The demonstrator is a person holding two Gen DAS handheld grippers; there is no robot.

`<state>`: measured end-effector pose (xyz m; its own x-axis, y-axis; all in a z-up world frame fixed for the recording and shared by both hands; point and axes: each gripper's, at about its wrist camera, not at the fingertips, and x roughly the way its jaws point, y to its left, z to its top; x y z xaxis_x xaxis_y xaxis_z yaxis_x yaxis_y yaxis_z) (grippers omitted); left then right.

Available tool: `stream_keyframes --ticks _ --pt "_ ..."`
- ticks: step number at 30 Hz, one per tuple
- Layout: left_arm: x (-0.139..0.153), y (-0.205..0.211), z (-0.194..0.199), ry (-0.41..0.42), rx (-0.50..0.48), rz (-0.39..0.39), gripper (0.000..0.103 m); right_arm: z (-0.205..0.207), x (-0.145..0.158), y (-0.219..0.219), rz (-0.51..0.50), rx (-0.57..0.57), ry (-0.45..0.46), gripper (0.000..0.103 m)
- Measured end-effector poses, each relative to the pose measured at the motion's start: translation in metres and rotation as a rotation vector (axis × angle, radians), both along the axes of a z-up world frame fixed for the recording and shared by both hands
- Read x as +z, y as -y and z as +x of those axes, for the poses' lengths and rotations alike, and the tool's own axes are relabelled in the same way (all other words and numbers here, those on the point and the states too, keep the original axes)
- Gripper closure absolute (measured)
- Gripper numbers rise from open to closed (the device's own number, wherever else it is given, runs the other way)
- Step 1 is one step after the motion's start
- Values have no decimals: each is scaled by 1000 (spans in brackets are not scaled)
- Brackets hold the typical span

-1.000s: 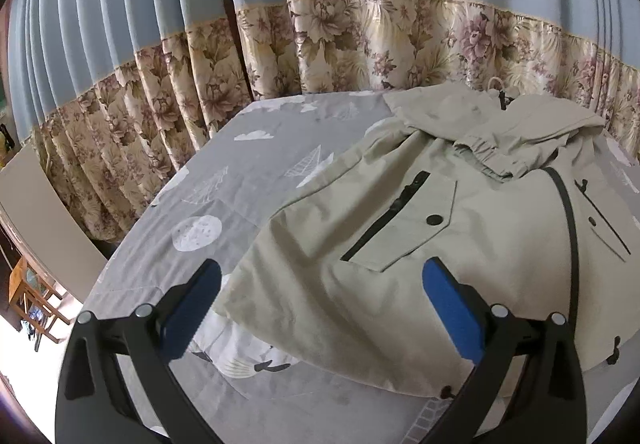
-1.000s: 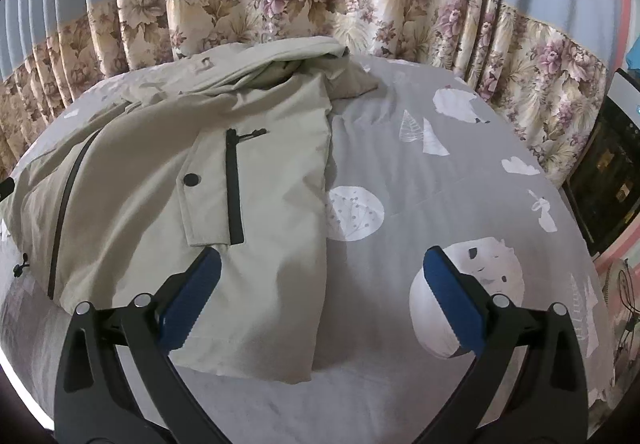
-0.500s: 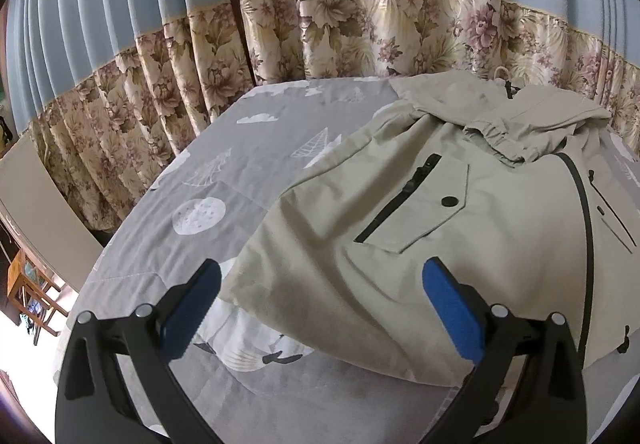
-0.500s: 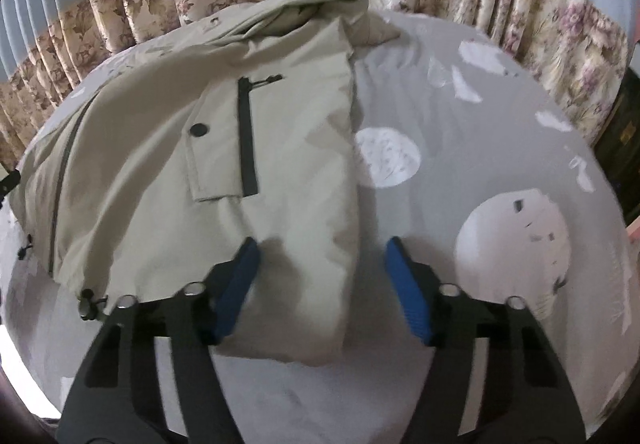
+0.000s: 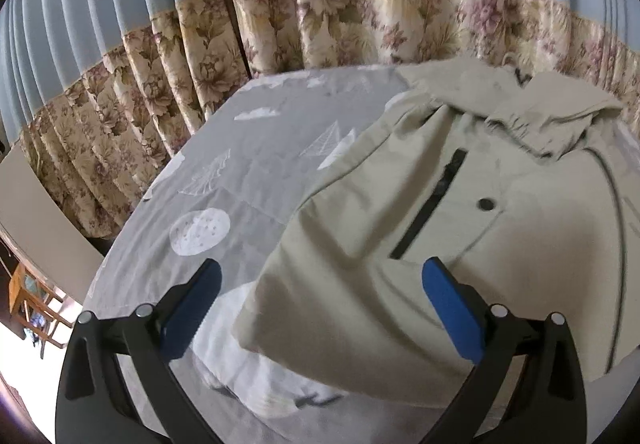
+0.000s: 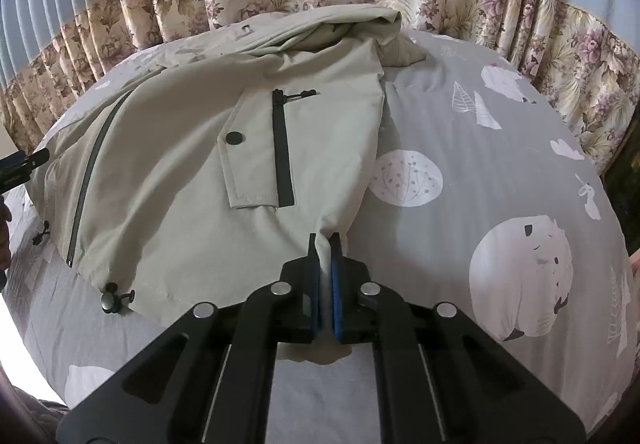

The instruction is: Fold large clothes

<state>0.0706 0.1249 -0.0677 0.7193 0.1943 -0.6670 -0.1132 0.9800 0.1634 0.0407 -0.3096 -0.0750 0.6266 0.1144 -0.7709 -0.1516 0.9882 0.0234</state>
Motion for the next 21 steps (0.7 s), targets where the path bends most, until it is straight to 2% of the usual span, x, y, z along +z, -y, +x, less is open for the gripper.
stream_keyframes --ticks 2,3,4,5,6,8,10,13,16,21 --pt "-8 -7 6 -35 1 -11 16 1 0 0 2 -2 -2 98" --pt "-10 -11 8 -49 -1 -32 27 0 -1 0 7 -3 -2 98" --pt "-12 -13 10 -62 -5 -54 34 0 -1 0 10 -4 -4 98" --pt "-14 -15 12 -75 -6 -65 38 1 -2 -1 7 -5 -6 98" --pt "-16 -15 14 -87 -10 -71 47 1 -2 -1 10 -6 -6 98" --pt "-18 -12 14 -99 -26 -68 56 1 -3 -1 18 -5 -8 98" --pt "-19 -8 11 -97 -45 -68 76 1 -3 1 29 -7 -8 98" --pt "-17 -4 9 -95 -57 -86 93 0 1 5 56 -11 4 98" --pt "-7 2 4 -81 -70 -90 97 -3 10 7 54 -11 34 98" --pt "21 16 -12 -40 -106 -89 98 -11 29 21 57 -43 102 99"
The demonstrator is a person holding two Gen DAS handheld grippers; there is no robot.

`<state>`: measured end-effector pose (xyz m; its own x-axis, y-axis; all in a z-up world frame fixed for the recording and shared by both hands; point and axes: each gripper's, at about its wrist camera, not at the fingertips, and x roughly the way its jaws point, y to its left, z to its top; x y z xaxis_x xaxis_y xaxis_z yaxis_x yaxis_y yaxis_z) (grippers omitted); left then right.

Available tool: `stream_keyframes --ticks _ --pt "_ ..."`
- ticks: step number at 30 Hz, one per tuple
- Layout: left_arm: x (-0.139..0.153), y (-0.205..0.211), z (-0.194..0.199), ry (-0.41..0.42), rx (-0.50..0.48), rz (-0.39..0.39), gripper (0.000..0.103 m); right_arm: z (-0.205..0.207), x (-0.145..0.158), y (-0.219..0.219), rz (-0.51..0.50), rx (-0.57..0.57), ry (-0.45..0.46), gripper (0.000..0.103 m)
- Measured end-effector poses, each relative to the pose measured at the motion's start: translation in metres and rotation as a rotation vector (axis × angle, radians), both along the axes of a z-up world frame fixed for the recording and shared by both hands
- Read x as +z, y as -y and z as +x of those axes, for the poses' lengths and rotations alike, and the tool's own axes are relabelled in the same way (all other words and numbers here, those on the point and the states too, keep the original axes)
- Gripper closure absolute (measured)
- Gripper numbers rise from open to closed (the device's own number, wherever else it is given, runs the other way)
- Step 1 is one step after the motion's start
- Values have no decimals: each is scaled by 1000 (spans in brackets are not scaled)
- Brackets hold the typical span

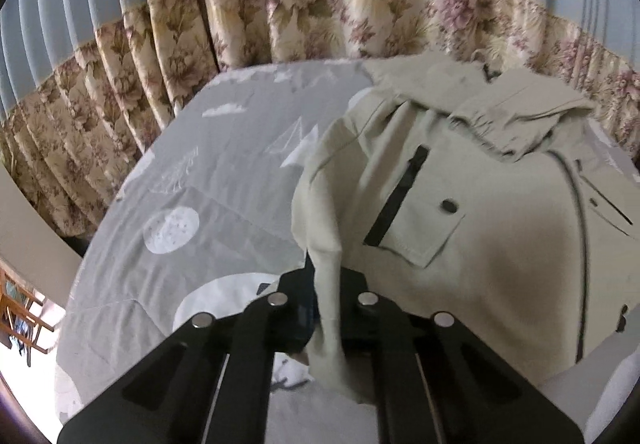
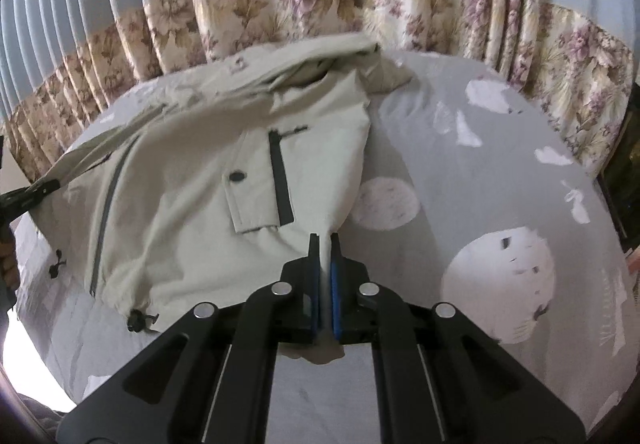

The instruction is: Fold large clothes

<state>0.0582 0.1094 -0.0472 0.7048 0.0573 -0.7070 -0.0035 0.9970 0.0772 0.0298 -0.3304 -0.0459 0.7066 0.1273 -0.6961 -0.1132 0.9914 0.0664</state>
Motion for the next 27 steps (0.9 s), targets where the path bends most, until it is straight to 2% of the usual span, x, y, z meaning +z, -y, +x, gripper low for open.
stream_keyframes --ticks 7,14,23,27 --pt "34 22 -30 43 -29 -34 98 -22 36 30 -2 -61 118 99" --pt "58 44 -74 80 -49 -78 98 -63 69 61 -9 -110 220 99" --pt "70 65 -133 102 -69 -117 98 -123 81 85 -19 -135 247 99" --pt "67 67 -149 96 -58 -126 95 -138 75 93 -23 -147 227 99"
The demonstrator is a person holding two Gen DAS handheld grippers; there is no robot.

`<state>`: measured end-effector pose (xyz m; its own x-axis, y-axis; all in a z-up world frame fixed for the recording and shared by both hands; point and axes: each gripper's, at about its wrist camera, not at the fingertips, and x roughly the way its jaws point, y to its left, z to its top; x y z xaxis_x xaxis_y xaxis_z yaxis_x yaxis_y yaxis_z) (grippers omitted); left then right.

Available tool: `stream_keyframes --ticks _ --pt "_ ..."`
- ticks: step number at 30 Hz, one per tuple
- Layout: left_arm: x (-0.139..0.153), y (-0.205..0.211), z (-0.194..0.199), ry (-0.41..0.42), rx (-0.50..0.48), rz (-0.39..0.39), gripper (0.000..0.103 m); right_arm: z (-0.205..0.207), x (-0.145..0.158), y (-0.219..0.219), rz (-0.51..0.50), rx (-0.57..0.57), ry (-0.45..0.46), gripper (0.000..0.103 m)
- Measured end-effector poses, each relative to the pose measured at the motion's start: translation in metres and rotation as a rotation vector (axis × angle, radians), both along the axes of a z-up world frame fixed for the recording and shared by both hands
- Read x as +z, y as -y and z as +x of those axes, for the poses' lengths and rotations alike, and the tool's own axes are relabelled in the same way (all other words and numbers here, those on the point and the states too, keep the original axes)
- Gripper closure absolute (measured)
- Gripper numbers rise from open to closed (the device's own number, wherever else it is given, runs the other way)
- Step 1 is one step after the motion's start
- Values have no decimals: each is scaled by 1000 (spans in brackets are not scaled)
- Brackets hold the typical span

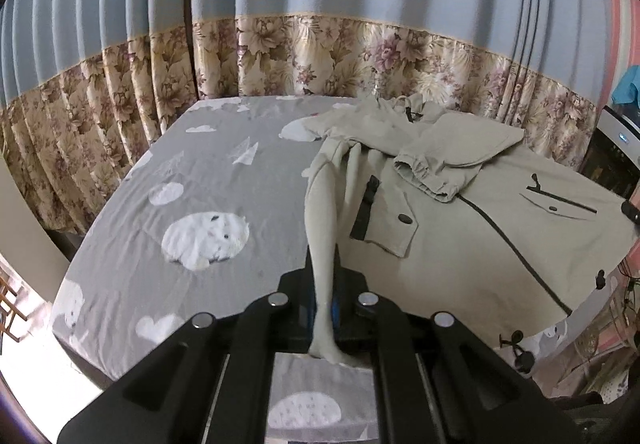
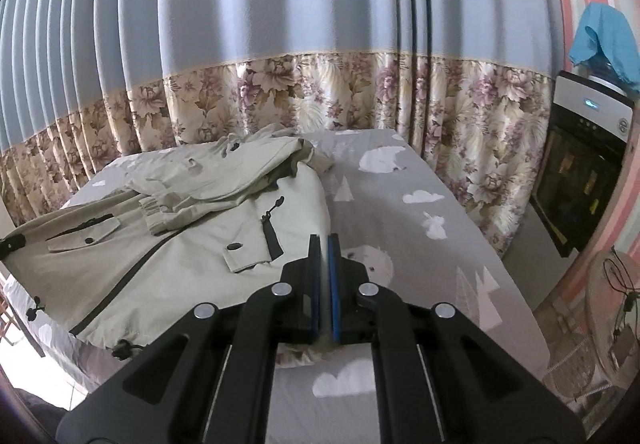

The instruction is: Fold large clothes

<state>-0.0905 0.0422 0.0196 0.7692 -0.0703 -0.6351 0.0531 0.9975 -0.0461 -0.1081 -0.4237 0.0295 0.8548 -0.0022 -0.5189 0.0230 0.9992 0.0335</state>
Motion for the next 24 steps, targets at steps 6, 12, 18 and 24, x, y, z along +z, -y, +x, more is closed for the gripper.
stream_keyframes --ticks 6,12,18,24 --pt "8 -7 -20 52 93 116 24 -24 8 20 -6 -111 61 43" --pt "20 -20 -21 86 125 143 24 -21 14 8 -20 -63 65 49" --pt "9 -30 -7 54 158 128 24 4 17 -21 -27 16 44 49" --pt "-6 -27 37 19 137 122 22 55 5 -60 -48 124 -27 45"
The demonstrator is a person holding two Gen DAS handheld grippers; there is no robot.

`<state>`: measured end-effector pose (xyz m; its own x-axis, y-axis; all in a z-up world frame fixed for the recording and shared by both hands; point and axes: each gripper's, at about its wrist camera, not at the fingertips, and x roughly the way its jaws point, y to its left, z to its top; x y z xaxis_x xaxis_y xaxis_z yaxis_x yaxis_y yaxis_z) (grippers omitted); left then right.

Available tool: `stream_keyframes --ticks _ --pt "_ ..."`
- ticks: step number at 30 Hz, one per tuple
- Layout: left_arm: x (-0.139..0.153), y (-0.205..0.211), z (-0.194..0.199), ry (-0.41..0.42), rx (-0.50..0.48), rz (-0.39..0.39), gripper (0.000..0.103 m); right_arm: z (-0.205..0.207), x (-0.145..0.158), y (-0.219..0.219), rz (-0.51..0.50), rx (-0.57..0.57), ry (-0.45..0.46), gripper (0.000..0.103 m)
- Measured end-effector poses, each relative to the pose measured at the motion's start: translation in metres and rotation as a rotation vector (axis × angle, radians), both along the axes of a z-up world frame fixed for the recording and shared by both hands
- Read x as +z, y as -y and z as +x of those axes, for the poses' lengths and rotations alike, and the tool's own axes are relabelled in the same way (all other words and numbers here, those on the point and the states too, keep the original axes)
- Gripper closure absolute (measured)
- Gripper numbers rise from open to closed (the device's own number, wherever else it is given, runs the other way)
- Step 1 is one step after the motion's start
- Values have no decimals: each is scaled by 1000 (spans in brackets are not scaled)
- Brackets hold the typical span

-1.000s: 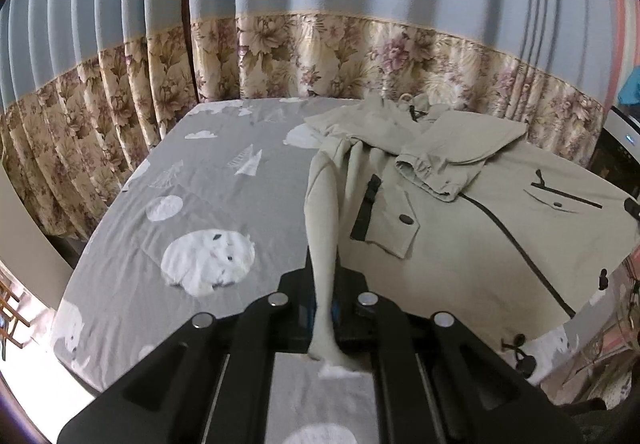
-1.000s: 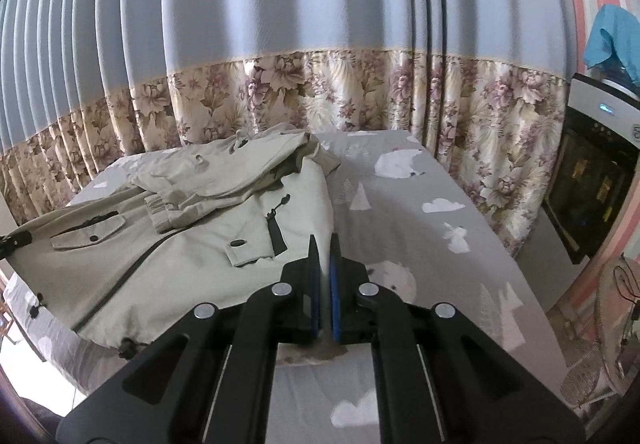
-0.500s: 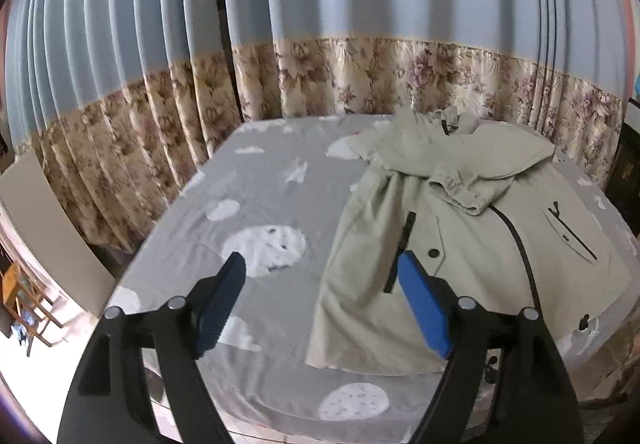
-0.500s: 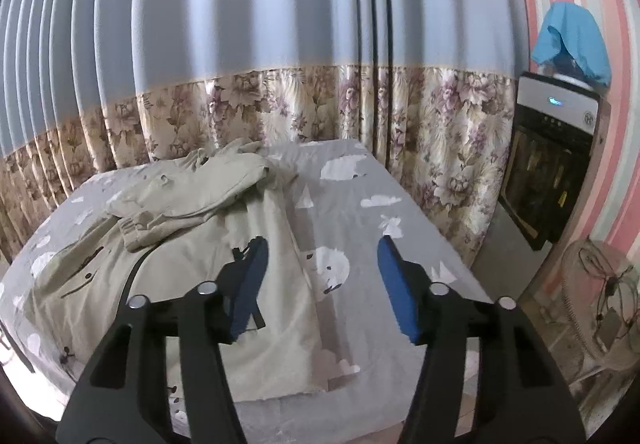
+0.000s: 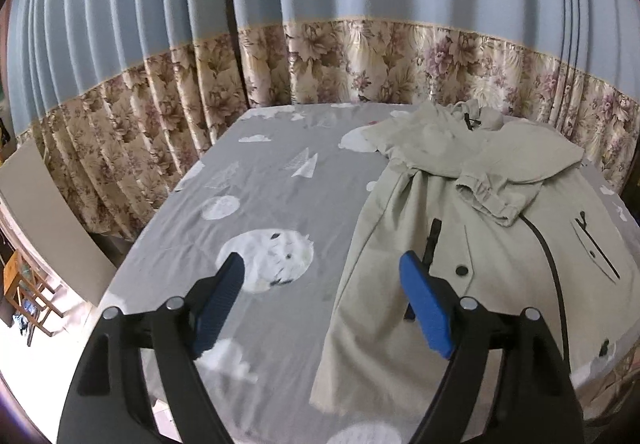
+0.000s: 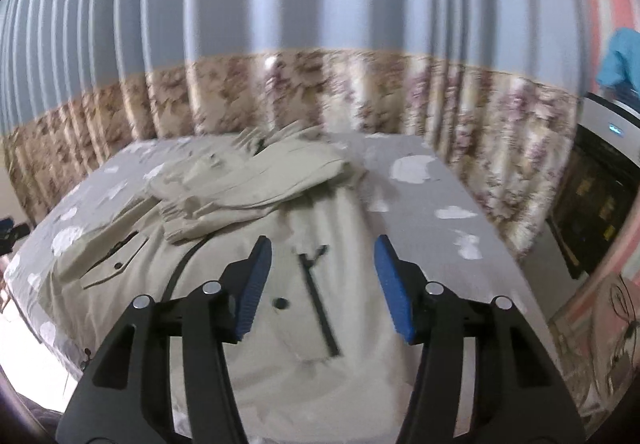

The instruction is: Fold large clothes

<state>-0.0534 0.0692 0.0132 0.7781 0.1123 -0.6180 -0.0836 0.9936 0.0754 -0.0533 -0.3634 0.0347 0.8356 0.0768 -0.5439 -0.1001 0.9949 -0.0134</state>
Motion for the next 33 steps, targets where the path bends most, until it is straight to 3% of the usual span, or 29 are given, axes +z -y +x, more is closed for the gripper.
stream_keyframes --ticks 10,19,21,22,27,31,33 --pt "-7 31 91 -8 -113 12 22 100 -42 -118 -44 304 -120 39" --pt "-22 39 127 -45 -146 -13 22 147 -91 -173 -40 371 -248 38" --pt "-29 39 132 -58 -144 -20 22 153 -101 -178 -85 362 -280 45" --pt "-32 39 134 -64 -146 -22 22 158 -108 -181 -110 364 -307 62" --pt "-39 35 138 -82 -133 -32 22 161 -90 -152 -69 299 -254 71" --pt "-35 32 140 -72 -128 -38 22 157 -48 -89 -48 143 -132 76" --pt "-33 31 139 -65 -124 -32 22 152 -25 -41 -64 3 -63 78"
